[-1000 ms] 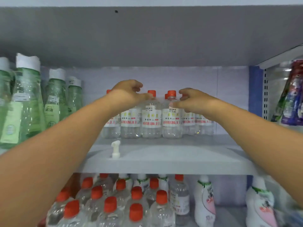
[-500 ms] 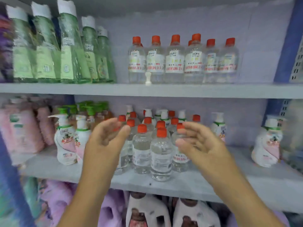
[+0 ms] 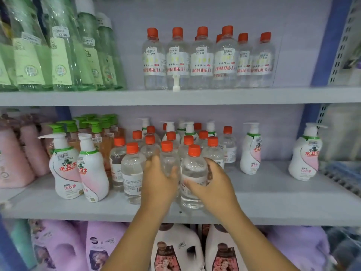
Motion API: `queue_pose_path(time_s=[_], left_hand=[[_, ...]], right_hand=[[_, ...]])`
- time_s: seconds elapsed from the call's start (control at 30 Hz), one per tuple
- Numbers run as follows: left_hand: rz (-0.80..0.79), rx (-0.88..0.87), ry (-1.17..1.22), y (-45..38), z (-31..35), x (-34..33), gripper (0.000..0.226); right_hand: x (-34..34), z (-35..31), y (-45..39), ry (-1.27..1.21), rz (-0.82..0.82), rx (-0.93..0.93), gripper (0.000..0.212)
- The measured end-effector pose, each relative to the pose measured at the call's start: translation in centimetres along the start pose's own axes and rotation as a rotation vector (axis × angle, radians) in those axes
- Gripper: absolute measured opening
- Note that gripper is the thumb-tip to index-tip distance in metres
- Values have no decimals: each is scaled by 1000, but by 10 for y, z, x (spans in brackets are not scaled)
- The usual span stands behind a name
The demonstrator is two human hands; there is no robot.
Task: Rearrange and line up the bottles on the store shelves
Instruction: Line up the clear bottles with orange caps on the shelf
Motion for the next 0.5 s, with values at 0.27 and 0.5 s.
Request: queue_pose_path(time_s=[0.27,0.5], left_hand=[[-114,21,127,10,-12,-8,76],[-519,191,352,9,-45,-37,68]], right_hand=[[48,26,16,-143,-113,-87,64],[58,45,24,-116,-14,-146,56]])
Point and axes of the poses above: each hand's wrist, its own y-axis away from the middle knuckle, its own x-axis out of the back of the hand, z = x × y, the point moved 10 cm from there along -y, towards the middle knuckle, and after that the axes turned 11 degrees about x, right-handed, at the moved point
